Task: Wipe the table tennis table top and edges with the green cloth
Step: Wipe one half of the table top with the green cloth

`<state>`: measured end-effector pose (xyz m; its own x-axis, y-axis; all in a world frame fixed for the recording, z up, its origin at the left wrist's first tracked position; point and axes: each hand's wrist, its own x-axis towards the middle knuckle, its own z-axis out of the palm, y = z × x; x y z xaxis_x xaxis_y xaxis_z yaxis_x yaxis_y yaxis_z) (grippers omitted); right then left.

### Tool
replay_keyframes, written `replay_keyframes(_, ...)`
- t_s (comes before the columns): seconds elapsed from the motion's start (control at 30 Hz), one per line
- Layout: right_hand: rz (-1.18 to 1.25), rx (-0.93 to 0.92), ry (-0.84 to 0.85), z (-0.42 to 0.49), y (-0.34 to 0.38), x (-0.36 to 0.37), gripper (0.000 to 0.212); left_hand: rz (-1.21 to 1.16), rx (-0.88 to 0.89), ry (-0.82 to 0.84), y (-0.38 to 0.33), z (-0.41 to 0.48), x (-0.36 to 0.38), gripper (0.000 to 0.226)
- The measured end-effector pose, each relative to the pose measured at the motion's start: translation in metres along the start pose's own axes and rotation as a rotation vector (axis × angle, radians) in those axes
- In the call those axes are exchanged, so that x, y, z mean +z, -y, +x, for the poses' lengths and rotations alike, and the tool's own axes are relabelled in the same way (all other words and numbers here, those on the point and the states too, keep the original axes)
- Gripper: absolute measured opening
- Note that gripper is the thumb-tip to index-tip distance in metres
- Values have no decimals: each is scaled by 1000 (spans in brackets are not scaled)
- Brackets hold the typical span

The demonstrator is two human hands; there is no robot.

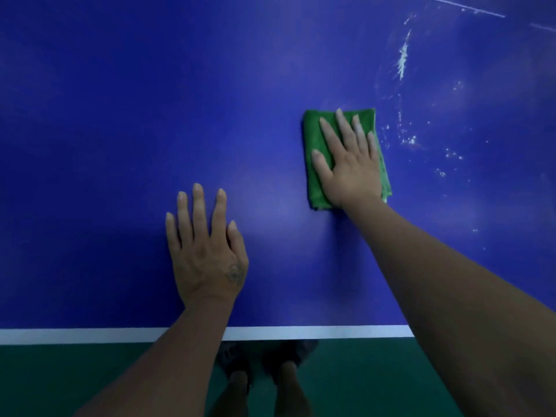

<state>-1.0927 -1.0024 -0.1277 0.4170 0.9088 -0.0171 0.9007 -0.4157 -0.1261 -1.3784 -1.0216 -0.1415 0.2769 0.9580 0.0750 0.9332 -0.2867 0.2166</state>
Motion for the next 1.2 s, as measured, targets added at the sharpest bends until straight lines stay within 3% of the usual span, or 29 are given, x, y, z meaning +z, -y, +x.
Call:
replay_keyframes(0.27, 42, 214, 40, 64, 9, -3, 68, -11, 7, -19, 0, 3, -2, 59)
replay_keyframes(0.4, 21, 246, 5, 7, 23, 4, 67, -22, 4, -12, 0, 3, -4, 60)
replay_keyframes(0.63, -57, 93, -12, -122, 72, 20, 68, -39, -3, -8, 2, 2, -1, 58)
replay_keyframes(0.83, -8, -14, -24, 4, 75, 15, 68, -29, 16, -45, 1, 3, 0, 56)
replay_keyframes(1.0, 37, 113, 42, 103, 47, 9, 70, -21, 20, -54, 1, 5, 1, 56)
replay_keyframes(1.2, 80, 391, -19, 73, 36, 10, 72, -16, 17, -45, 0, 4, -1, 56)
